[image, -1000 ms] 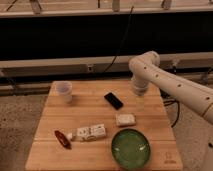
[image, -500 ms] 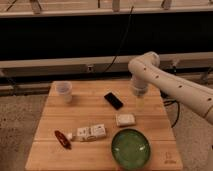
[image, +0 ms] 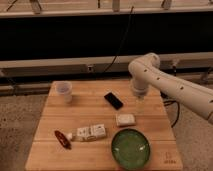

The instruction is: Move the arm in a circular motion

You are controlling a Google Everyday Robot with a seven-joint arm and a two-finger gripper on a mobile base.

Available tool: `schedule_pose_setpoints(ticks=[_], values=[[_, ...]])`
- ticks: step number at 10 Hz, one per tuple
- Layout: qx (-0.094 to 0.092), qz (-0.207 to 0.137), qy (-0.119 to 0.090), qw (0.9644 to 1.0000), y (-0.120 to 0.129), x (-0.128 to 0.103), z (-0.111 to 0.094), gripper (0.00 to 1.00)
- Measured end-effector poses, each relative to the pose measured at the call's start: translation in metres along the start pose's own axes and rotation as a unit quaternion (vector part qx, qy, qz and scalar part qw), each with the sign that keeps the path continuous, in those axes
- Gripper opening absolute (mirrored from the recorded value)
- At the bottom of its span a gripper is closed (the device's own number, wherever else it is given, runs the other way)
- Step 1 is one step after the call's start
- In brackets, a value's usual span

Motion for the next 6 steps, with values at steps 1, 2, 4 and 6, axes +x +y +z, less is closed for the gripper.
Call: schedule_pose_setpoints(ticks=[1, 2, 4, 6], values=[[0.0, -0.004, 0.0, 1.0, 0.0, -0.005, 0.0, 0.8], [0.001, -0.007, 0.002, 1.0, -0.001, -0.008, -0.001, 0.8], [0.003, -0.015, 0.002, 0.9999, -0.003, -0.015, -0.001, 0.8], [0.003, -0.018, 0.004, 0.9998, -0.001, -0.012, 0.0, 0.8]])
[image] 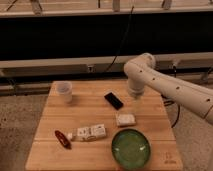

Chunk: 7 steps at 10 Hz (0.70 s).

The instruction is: Move the arm in a circular motion

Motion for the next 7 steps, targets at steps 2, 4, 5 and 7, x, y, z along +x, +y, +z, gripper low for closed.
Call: schedule_pose_setpoints(ticks=[2, 4, 5, 7], values=[[-0.001, 0.001, 0.0, 1.0, 0.0006, 0.0056, 0.0015, 0.8], [-0.004, 0.0, 0.001, 1.0, 0.0019, 0.0065, 0.0027, 0.8], [-0.005, -0.004, 0.001, 1.0, 0.0021, 0.0029, 0.0034, 0.8], [-0.005, -0.014, 0.001, 0.9999, 0.003, 0.0002, 0.0034, 0.8]])
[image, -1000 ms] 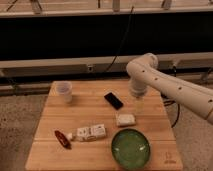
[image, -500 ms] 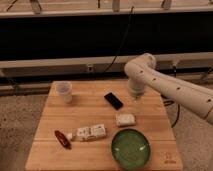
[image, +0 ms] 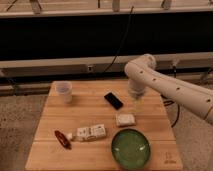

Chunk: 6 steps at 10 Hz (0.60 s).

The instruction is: Move the arm in a circular motion

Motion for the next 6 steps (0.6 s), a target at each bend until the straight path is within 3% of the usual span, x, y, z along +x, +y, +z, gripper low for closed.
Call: schedule_pose_setpoints(ticks=[6], values=[[0.001, -0.015, 0.005, 0.9999, -0.0023, -0.0004, 0.0011, 0.8]])
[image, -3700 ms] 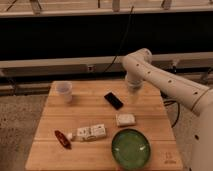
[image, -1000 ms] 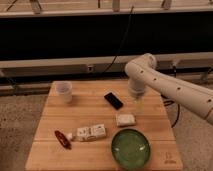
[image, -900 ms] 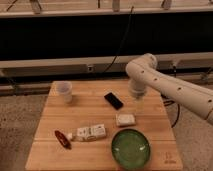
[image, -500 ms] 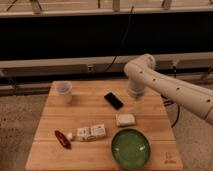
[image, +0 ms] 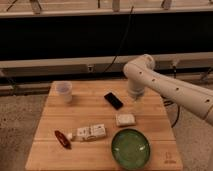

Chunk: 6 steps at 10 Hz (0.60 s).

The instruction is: Move the arm in a circular motion

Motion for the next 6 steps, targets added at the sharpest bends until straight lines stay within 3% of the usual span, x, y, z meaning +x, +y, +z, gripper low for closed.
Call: schedule_pose_setpoints(ticks=[6], values=[[-0.001, -0.011, 0.0, 0.9999, -0.0011, 0.003, 0.0018, 0.8]])
